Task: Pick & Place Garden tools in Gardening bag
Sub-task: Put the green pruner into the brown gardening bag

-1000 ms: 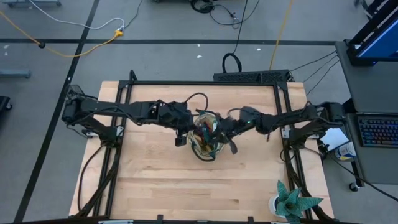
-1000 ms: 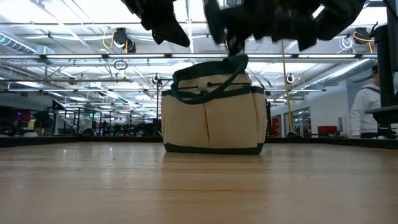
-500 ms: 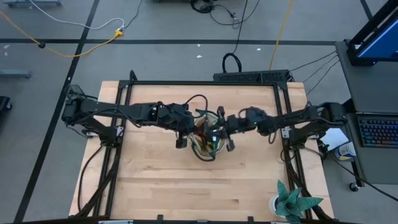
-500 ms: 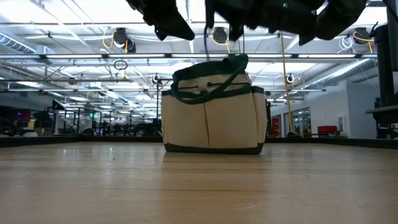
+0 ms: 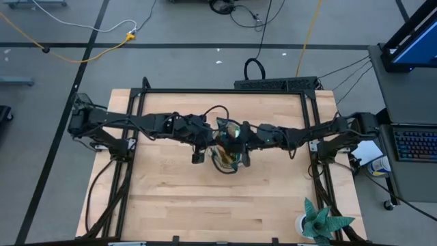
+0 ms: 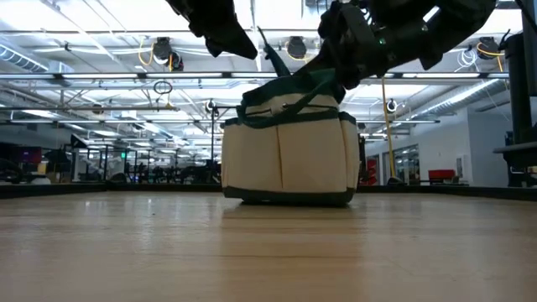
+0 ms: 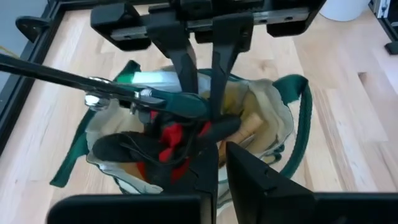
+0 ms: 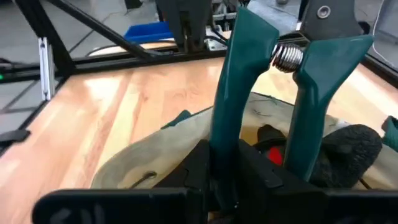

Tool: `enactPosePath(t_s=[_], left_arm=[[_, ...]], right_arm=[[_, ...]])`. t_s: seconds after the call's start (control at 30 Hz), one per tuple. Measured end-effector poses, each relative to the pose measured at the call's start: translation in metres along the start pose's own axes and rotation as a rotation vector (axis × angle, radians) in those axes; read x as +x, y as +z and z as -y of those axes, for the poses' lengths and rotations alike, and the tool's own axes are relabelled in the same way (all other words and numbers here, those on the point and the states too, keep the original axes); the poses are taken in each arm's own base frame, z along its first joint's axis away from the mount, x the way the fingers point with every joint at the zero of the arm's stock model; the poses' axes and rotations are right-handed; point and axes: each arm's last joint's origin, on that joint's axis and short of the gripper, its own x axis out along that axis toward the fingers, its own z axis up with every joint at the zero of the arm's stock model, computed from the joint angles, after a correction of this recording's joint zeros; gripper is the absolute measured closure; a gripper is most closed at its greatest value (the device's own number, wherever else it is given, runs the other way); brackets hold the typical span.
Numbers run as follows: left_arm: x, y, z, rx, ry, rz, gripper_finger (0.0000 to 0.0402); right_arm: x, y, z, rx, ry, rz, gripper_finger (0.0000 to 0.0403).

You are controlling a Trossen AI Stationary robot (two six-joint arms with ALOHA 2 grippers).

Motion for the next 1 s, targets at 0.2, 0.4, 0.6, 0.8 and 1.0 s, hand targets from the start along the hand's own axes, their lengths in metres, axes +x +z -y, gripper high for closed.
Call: enactPosePath(t_s=[0.2, 0.4, 0.6, 0.8, 1.0], left_arm=[[0.0, 0.0, 0.0, 0.0, 0.0, -0.004, 0.0364], [-0.001, -0.013, 0.001, 0.171, -0.019, -0.129, 0.0364], [0.006, -0.017, 0.002, 0.473, -0.061, -0.164, 0.0364], [0.027, -0.023, 0.002, 0.589, -0.087, -0.206, 0.0364], [0.044, -0.027, 0.001, 0.626, 0.018, -0.253, 0.0336]], right_arm=[[0.0, -0.002, -0.006, -0.084, 0.063, -0.017, 0.0361], [0.0, -0.007, -0.017, -0.112, 0.096, -0.063, 0.036], [-0.005, -0.005, -0.02, -0.114, 0.106, -0.065, 0.036], [-0.01, -0.002, -0.02, -0.11, 0.107, -0.064, 0.036], [-0.01, -0.004, -0.02, -0.11, 0.104, -0.082, 0.036]])
